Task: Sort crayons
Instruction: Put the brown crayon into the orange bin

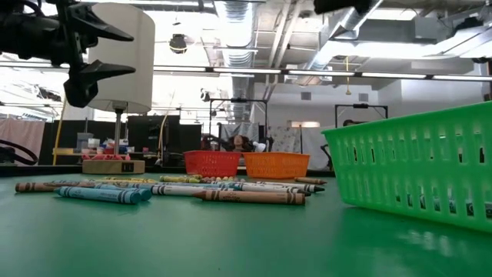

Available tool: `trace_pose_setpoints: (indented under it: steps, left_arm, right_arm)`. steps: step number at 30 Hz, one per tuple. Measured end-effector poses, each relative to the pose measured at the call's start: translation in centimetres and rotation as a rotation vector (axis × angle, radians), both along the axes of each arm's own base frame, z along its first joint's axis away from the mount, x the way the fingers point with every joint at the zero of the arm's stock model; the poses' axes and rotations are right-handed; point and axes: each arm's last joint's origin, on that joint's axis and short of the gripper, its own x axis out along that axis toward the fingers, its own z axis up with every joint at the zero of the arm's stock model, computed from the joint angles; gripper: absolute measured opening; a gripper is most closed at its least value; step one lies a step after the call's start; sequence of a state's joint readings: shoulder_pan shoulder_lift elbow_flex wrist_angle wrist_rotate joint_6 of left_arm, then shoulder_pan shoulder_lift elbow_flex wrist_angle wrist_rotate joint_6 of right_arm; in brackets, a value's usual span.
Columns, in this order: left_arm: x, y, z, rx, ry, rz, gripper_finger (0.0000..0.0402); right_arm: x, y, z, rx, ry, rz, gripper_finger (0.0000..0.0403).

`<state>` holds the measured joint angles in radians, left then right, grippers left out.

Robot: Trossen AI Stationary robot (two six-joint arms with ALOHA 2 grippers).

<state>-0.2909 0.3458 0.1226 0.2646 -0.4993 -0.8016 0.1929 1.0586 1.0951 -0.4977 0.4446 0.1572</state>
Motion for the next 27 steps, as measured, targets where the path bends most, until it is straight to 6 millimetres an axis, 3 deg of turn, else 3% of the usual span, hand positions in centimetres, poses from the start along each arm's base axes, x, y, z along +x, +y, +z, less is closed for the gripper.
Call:
trace_pose_setpoints:
  steps: [10,15,19,23,27]
  left_arm:
    - [-0.1,0.2,0.0,0.035,0.012,0.081,0.0215]
    - [0.0,0.4,0.0,0.036,0.014,0.097,0.0215]
    - [0.0,0.5,0.0,0.050,0.018,0.111,0.0215]
    - [0.0,0.8,0.0,0.073,0.024,0.138,0.0215]
    - [0.0,1.0,0.0,0.055,0.019,0.154,0.0215]
  right_arm:
    - [1.8,-0.5,-4.8,0.080,0.061,-0.086,0.0077]
    - [4.0,-1.2,-7.5,0.054,0.185,-0.131,0.0077]
    - [6.2,-1.9,-9.1,0.064,0.184,-0.169,0.0077]
    - [8.2,-2.2,-9.7,-0.011,0.157,0.004,0.0077]
    - [9.1,-2.9,-8.8,-0.062,0.052,0.092,0.0077]
